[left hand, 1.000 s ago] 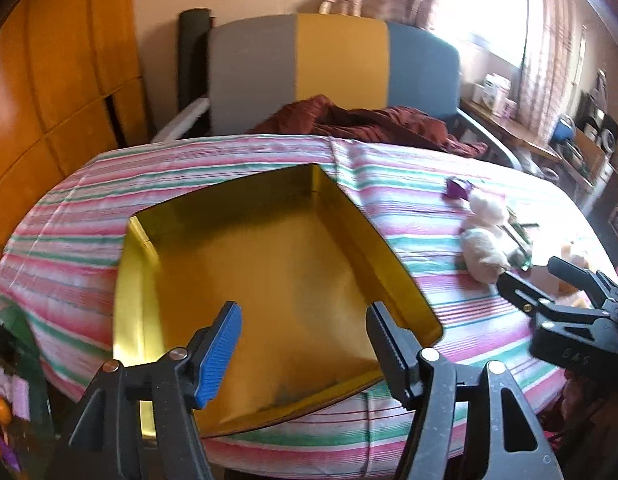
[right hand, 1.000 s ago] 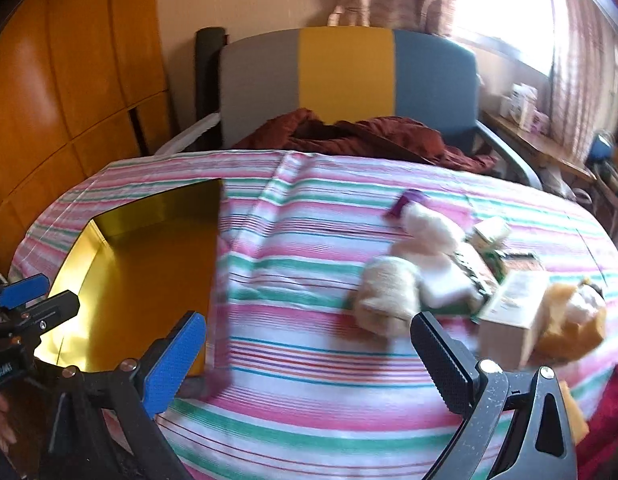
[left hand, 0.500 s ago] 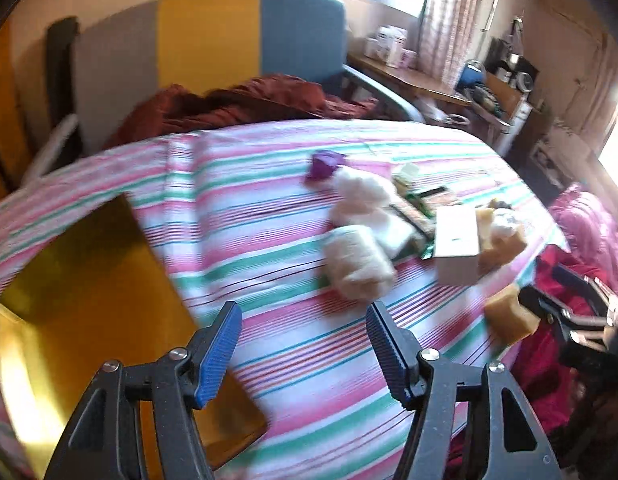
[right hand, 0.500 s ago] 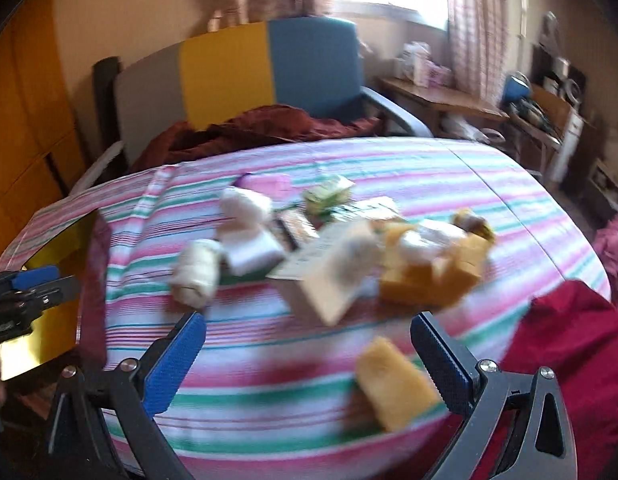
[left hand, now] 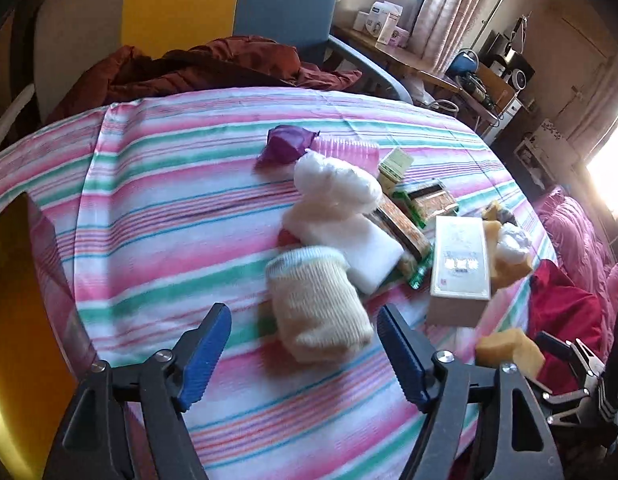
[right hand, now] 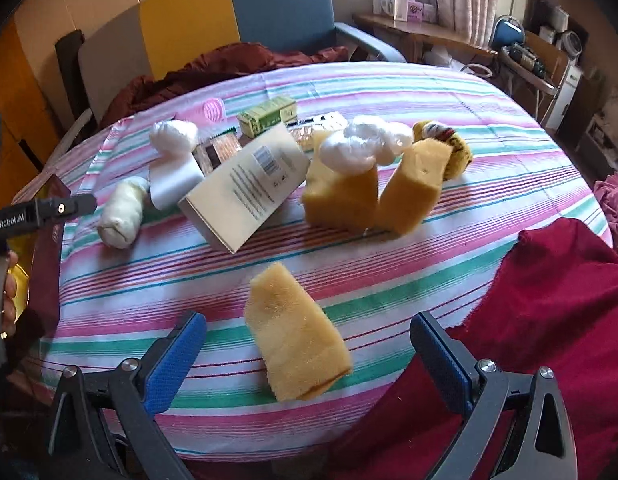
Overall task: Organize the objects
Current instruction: 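Grasp the beige knit roll with left tool while right tool grasps yellow sponge, then carry both items to the gold tray and open both tools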
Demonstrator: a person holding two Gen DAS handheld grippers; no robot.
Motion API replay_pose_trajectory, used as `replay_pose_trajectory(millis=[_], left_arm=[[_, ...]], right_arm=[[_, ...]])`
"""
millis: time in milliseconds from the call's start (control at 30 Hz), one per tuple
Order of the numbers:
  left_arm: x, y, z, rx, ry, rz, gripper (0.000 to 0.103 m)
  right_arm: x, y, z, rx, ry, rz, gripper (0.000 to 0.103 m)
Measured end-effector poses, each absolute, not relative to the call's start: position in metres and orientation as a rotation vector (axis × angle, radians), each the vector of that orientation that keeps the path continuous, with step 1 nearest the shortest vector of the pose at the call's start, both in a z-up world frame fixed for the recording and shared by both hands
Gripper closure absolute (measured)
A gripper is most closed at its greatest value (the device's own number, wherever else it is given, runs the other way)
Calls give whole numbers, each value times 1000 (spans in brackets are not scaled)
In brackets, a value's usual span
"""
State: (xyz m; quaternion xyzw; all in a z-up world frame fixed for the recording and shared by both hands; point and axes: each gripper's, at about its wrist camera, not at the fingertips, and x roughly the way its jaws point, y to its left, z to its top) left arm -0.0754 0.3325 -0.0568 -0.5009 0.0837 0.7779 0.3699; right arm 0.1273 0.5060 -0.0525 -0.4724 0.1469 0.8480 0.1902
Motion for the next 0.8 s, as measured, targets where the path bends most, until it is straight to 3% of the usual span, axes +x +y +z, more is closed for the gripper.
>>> replay_pose_trajectory(millis=[233,400,533,800], left_arm=[[-87,353,-76,-1349,251,1968,26],[-87,359,-88,-1385,193,1932,42],[-78,358,-85,-1342,216,1949,48],[-60,319,-56,-1266,165,1992,48]], right_arm=[[124,510,-65,-1377,395,2350,25],[122,511,-71,-1391,400,2353,55],[119,507,-70,-1387,374,2377,60],[109,488,-49,-1344,358,2494,61]])
